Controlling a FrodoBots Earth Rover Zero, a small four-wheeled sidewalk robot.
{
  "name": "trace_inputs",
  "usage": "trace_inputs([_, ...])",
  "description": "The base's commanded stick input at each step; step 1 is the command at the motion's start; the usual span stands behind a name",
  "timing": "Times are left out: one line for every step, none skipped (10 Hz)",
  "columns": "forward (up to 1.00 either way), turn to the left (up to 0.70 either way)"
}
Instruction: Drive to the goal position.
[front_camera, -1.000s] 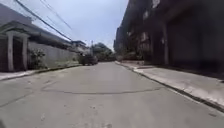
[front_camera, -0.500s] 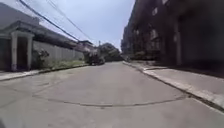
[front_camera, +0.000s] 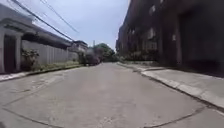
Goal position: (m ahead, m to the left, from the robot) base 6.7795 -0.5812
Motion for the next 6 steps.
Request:
trace_inputs([1.00,-0.29])
trace_inputs([1.00,-0.29])
trace_inputs([1.00,-0.29])
trace_inputs([1.00,-0.29])
trace_inputs([1.00,-0.29])
trace_inputs([1.00,-0.29])
